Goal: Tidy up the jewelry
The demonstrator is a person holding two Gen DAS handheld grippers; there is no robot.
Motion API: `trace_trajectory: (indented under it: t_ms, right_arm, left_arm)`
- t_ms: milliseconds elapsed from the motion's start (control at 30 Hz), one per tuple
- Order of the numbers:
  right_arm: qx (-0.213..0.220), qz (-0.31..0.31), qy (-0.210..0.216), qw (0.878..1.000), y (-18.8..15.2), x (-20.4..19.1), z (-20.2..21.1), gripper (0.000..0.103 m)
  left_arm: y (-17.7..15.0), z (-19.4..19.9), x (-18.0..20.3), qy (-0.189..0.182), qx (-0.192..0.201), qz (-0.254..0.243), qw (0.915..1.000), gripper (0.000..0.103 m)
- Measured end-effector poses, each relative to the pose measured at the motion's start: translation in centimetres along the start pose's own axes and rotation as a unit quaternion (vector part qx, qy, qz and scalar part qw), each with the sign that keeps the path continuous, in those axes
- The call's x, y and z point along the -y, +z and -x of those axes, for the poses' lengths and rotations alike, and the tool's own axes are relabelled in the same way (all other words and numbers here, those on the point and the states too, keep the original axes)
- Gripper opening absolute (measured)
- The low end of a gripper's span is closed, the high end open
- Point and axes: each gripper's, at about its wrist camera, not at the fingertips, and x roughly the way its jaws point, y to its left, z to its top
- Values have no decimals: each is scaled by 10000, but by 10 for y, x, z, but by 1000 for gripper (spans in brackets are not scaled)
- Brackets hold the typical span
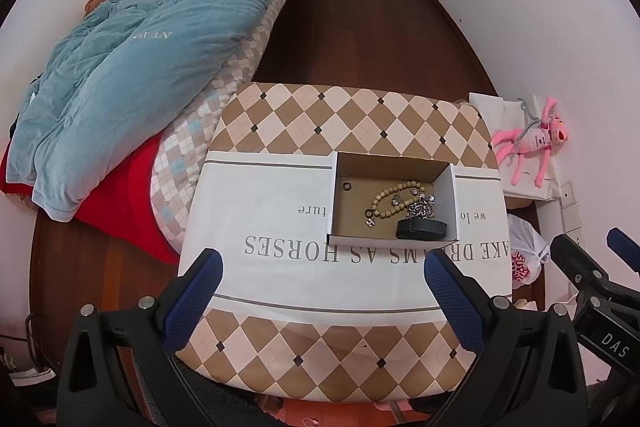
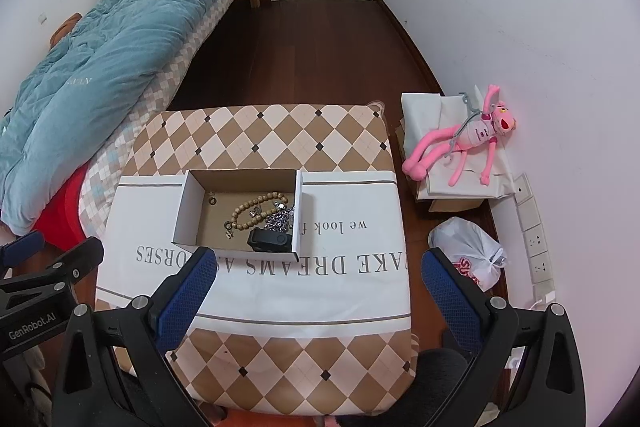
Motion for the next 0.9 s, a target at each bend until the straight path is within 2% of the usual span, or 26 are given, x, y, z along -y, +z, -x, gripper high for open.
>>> trace_trajectory:
  t_ms: [900]
  right_arm:
    - [-63,49,45,10000,-1,-1,-3,103]
  left_arm:
    - [-3,0,-3,74,40,-58,9999,103]
